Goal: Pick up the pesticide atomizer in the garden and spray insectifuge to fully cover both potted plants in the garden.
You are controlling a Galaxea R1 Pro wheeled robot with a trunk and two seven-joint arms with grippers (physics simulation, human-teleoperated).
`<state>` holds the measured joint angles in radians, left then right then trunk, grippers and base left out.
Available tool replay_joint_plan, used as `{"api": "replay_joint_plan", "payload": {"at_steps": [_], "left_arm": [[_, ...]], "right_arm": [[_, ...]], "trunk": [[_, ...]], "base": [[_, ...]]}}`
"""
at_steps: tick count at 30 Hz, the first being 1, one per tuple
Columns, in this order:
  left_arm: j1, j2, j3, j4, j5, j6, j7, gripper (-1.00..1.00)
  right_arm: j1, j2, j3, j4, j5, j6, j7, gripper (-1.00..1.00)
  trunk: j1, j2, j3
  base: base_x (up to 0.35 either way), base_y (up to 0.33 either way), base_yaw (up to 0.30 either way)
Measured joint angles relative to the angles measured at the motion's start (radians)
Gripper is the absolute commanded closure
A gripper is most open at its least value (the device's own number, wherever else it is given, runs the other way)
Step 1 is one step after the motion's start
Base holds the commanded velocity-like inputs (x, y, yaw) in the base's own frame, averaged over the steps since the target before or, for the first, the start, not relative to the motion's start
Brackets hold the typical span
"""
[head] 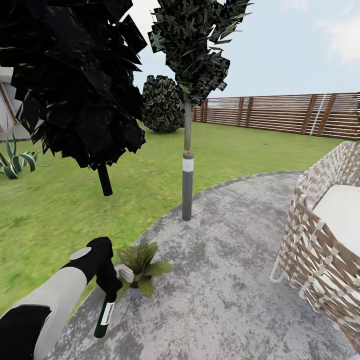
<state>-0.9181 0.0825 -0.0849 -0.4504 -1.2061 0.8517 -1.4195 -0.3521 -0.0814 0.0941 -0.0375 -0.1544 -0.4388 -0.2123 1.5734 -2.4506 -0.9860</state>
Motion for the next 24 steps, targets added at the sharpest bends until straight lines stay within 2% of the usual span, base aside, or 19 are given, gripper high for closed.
{"api": "replay_joint_plan", "payload": {"at_steps": [3,8,14,24], "left_arm": [[-0.003,0.013,-0.002,0.000,-0.001,-0.003,-0.022,1.00],[-0.001,0.054,-0.007,0.000,-0.004,-0.005,-0.060,1.00],[0.008,0.046,-0.044,0.001,-0.002,-0.005,-0.063,1.00],[0.146,0.057,-0.048,-0.002,0.006,-0.006,-0.050,1.00]], "right_arm": [[0.000,0.000,0.000,0.000,0.000,0.000,0.001,-1.00],[0.000,0.000,0.000,0.000,0.000,0.000,0.000,-1.00],[0.000,0.000,0.000,0.000,0.000,0.000,-0.002,-1.00],[0.000,0.000,0.000,0.001,0.000,0.000,0.000,-1.00]], "trunk": [[0.000,0.000,0.003],[0.000,0.000,0.008],[0.000,0.000,0.011],[0.000,0.000,0.011]], "base": [[0.000,0.000,-0.229],[0.000,0.000,-0.232],[0.000,0.000,-0.075],[0.000,0.000,-0.001]]}}
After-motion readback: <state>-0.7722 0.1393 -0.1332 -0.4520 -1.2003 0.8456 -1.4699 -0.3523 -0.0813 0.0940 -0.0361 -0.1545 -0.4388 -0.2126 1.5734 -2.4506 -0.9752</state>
